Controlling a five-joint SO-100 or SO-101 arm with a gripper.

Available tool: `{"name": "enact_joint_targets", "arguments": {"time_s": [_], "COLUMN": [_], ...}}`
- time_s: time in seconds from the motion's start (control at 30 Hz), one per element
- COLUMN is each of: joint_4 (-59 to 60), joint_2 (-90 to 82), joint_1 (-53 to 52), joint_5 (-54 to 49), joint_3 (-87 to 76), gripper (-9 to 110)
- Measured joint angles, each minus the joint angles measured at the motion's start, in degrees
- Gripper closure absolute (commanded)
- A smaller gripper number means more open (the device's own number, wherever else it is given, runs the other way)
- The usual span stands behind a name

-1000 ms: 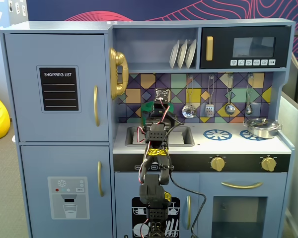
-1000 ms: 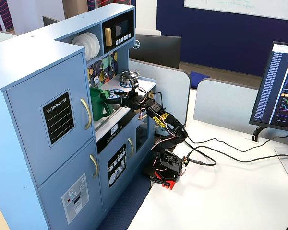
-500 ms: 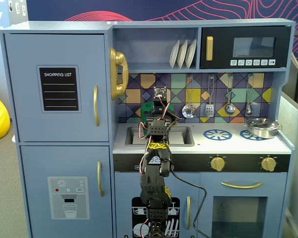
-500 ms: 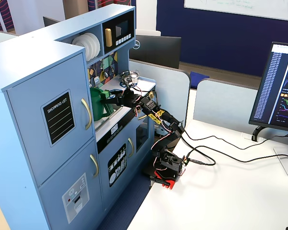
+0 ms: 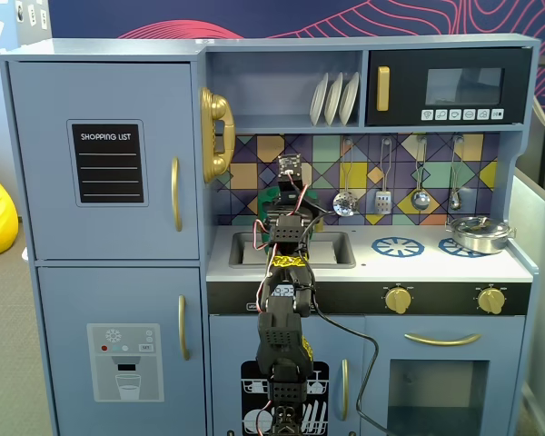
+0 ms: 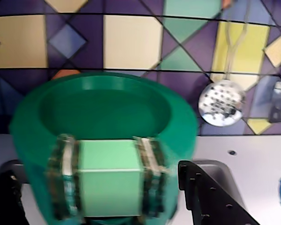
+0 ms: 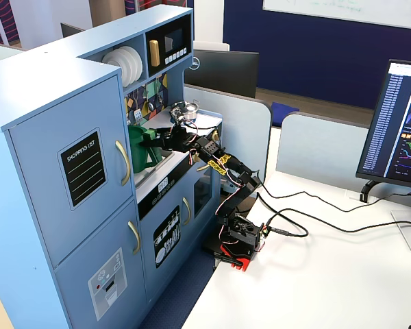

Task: Take off the lid from the green recipient and place it on the counter

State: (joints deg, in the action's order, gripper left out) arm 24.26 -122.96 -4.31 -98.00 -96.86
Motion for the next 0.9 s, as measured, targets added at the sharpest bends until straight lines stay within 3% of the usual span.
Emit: {"name": "enact_joint_targets", "arguments": {"time_s": [0.2,0.37,0.9], "joint_4": [0.0,0.0,-1.05], "joint_2": [0.88,1.14,1.93], "joint_1": [0.79,1.32,2.2], "joint_5": [-0.79,-2.11,-2.55], "joint_3": [1.05,1.32,4.13], "gripper": [69,102,102]}}
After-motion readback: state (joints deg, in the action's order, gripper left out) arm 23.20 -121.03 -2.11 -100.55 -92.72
